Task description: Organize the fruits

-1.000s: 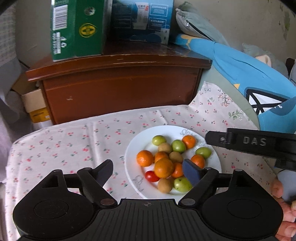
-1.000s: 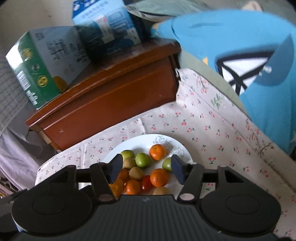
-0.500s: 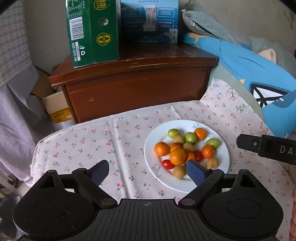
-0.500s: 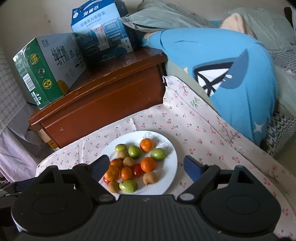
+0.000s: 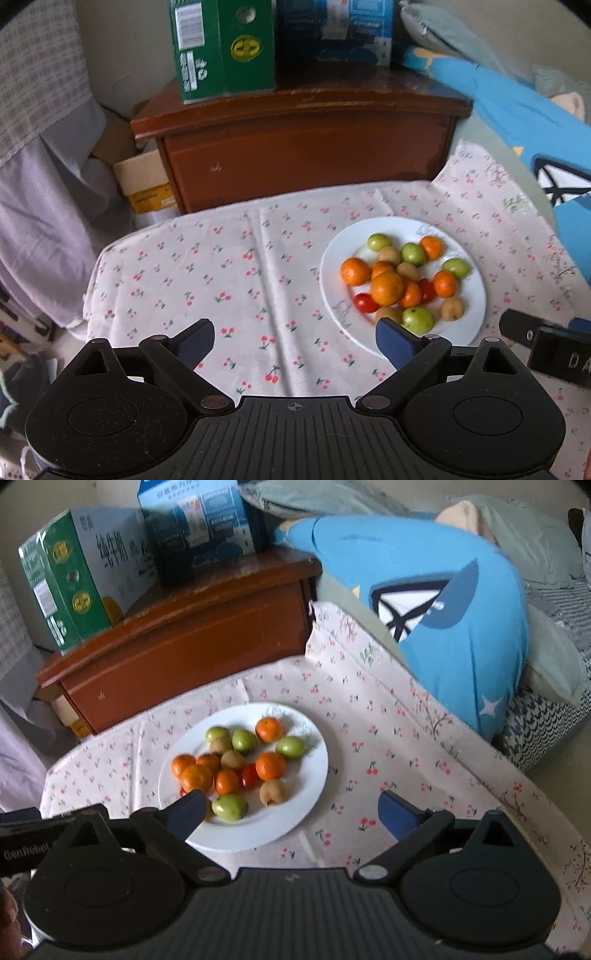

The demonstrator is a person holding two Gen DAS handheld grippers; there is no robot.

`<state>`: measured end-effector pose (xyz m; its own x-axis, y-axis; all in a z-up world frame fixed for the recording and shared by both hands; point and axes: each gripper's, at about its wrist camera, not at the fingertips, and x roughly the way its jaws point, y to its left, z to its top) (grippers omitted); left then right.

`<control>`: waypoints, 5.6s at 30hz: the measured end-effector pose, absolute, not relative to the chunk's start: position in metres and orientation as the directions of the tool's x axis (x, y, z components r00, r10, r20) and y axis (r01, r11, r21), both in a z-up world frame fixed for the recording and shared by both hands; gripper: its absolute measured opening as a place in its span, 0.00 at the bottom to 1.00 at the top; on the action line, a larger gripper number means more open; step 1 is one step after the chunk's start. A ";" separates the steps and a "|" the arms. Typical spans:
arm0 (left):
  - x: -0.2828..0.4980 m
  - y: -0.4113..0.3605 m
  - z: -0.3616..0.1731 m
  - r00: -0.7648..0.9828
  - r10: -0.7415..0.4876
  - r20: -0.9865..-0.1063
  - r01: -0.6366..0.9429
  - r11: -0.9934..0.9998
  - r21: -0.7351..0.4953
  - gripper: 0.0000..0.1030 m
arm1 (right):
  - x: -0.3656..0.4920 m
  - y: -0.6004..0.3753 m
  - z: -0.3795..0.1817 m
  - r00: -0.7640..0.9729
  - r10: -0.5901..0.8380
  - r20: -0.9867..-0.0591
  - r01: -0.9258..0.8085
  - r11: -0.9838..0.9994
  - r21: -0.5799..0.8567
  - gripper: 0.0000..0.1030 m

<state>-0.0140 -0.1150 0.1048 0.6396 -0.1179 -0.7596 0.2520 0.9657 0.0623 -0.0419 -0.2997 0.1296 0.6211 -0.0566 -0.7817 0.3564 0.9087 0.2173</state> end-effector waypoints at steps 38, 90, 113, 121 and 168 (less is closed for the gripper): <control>-0.001 -0.136 0.081 0.614 -0.027 -0.789 0.235 0.960 0.150 0.93 | -0.024 -0.280 0.104 0.509 -0.119 -0.853 0.377 0.921 0.097 0.97; -0.008 -0.125 0.066 0.594 0.066 -0.802 0.219 0.946 0.239 0.93 | -0.023 -0.263 0.093 0.489 -0.124 -0.863 0.339 0.939 0.057 0.97; -0.058 -0.044 0.082 0.591 0.008 -0.807 0.136 0.985 0.110 0.93 | -0.085 -0.217 0.051 0.544 -0.104 -0.833 0.327 0.940 0.096 0.98; -0.063 -0.033 0.084 0.595 0.003 -0.803 0.132 0.986 0.101 0.93 | -0.095 -0.197 0.040 0.604 -0.260 -0.753 0.416 0.909 0.019 0.99; -0.039 -0.026 0.023 0.466 0.121 -0.877 0.082 0.981 0.179 0.93 | -0.084 -0.192 0.034 0.627 -0.282 -0.726 0.438 0.899 0.029 0.99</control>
<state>-0.0395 -0.0259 0.0228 0.4655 0.1209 -0.8767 0.0817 0.9805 0.1786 -0.0842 -0.1924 0.0341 0.6269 -0.2818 -0.7264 0.4376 0.8987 0.0289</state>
